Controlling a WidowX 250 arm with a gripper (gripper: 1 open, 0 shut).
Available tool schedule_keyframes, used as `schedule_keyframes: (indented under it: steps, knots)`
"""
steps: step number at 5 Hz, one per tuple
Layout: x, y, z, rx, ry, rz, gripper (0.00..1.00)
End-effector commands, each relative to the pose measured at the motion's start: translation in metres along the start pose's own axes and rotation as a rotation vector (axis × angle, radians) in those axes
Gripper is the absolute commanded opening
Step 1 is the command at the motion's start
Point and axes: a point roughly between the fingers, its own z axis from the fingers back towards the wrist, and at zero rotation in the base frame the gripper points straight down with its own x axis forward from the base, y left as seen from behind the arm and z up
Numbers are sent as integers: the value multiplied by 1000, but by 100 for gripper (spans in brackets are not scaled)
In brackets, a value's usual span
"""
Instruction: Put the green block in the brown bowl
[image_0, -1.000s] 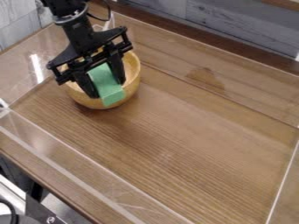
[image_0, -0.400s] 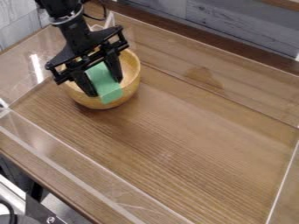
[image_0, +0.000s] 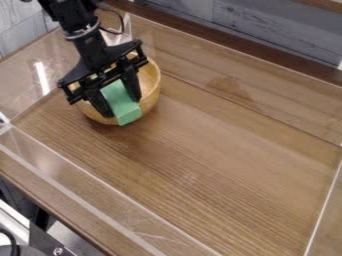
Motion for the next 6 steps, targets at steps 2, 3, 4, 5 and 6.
schedule_keyframes:
  steps: [2,3,4,5,6]
  knots:
    - [17,-12,3,-27,-49,1,0]
    - [22,-13,-2,-25,-48,7,0]
    - [27,-12,-8,-21,-46,17,0]
    - [33,-11,-14,-15,-42,28,0]
    - [38,-9,-21,-7,-38,40,0]
